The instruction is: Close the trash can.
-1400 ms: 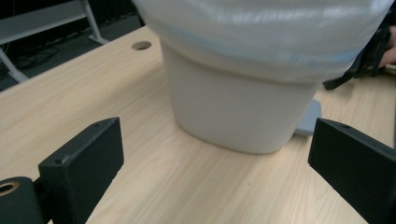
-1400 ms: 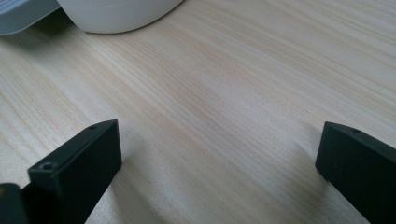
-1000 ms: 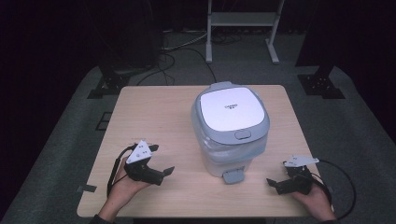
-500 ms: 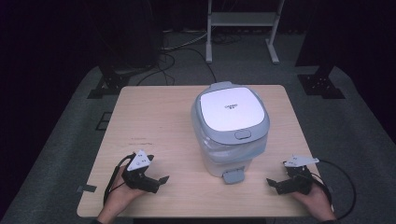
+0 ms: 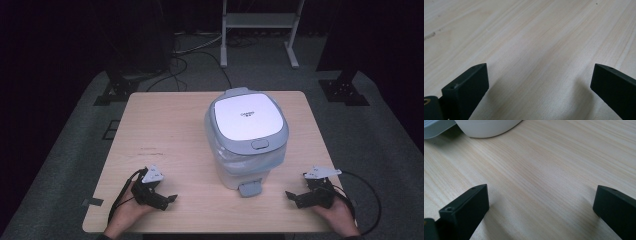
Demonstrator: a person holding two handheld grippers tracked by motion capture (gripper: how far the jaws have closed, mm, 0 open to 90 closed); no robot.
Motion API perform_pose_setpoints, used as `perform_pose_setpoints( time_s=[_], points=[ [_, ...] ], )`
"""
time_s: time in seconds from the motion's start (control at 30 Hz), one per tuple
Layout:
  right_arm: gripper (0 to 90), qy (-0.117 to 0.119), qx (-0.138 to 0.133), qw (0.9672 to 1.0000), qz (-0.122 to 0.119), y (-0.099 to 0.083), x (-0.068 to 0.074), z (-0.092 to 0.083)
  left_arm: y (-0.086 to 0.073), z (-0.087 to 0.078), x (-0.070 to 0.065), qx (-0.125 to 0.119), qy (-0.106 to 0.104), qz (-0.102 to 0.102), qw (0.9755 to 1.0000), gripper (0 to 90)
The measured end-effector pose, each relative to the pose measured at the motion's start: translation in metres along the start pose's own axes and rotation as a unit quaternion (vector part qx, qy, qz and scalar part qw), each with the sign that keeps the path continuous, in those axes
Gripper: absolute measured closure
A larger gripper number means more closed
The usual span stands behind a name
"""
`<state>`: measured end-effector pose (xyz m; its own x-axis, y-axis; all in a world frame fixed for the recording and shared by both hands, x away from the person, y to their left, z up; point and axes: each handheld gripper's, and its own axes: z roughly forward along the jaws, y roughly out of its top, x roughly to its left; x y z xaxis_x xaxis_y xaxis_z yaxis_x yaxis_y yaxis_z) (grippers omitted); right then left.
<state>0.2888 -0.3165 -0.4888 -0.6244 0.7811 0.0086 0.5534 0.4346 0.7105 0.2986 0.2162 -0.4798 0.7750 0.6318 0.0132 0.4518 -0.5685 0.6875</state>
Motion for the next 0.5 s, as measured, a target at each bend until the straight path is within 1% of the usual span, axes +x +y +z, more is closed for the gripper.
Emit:
perform_pose_setpoints(
  time_s=[0.1, 0.2, 0.5],
  points=[
    [0.0, 0.0, 0.0, 1.0, 0.0, 0.0, 0.0, 0.0, -0.0012, 0.0015, 0.0005, -0.003, -0.002, 0.002, 1.0, 0.0],
    [0.0, 0.0, 0.0, 1.0, 0.0, 0.0, 0.0, 0.0, -0.0043, 0.0016, 0.0024, -0.018, -0.003, 0.002, 0.9998, 0.0],
    [0.0, 0.0, 0.0, 1.0, 0.0, -0.0001, 0.0001, -0.0001, -0.0048, 0.0012, 0.0032, -0.017, -0.004, 0.004, 0.9998, 0.0]
  ],
)
